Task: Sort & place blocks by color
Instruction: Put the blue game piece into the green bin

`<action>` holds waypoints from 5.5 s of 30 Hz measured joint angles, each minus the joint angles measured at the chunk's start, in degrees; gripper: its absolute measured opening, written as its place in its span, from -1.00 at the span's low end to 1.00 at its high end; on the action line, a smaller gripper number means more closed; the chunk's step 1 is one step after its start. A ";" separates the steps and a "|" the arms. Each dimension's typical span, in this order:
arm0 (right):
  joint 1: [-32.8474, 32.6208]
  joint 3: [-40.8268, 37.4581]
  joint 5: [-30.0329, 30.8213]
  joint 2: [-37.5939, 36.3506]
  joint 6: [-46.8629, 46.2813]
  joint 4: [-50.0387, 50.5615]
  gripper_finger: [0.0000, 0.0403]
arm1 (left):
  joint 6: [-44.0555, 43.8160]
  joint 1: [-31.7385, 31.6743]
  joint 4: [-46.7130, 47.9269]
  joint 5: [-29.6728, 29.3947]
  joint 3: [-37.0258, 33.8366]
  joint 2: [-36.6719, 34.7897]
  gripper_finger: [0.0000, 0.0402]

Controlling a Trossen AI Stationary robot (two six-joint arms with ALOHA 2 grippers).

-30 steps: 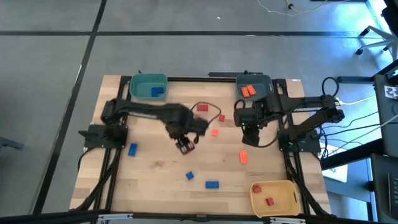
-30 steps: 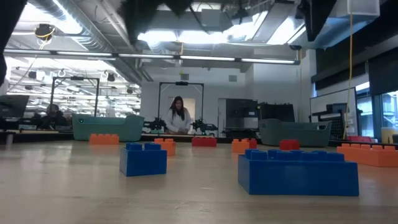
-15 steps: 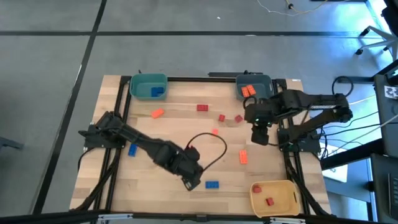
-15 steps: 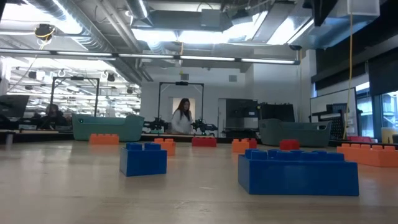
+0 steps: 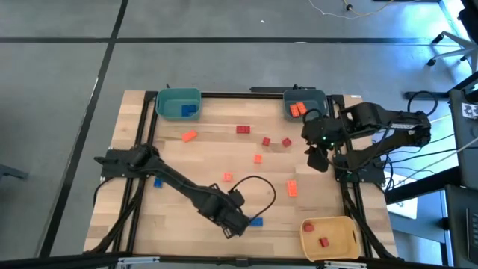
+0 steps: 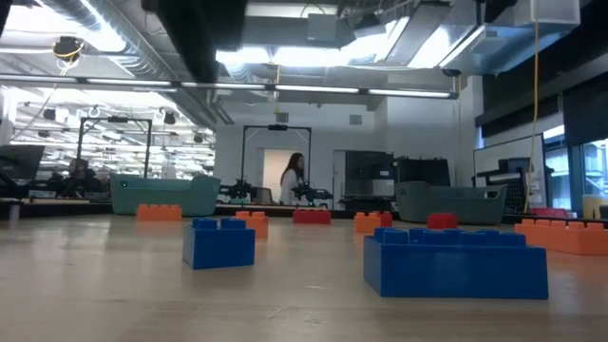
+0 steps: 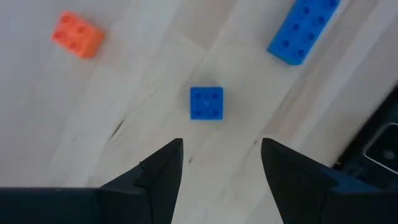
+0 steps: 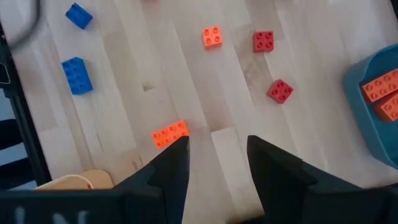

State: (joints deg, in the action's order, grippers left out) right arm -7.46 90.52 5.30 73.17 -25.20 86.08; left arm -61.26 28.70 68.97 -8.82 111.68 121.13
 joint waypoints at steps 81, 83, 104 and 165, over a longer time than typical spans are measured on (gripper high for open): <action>-0.02 0.05 -0.98 0.10 1.49 -2.27 -0.19 | -1.30 -3.63 -9.33 7.80 -4.99 10.92 0.05; 0.00 0.05 -0.98 0.10 1.49 -2.28 -0.19 | -1.32 -3.86 -9.96 7.99 -5.65 10.86 0.05; 0.00 0.05 -0.98 0.10 1.49 -3.67 -0.19 | 0.38 -5.19 -10.82 7.89 -6.84 10.73 -0.35; 0.00 0.03 -10.10 0.10 13.68 -7.03 -0.19 | 26.55 -58.21 20.35 -11.71 -5.22 -12.60 -0.35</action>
State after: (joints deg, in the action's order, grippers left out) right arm -7.46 90.54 -4.80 73.28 -11.51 79.05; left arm -34.72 -29.51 89.31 -20.53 106.45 108.53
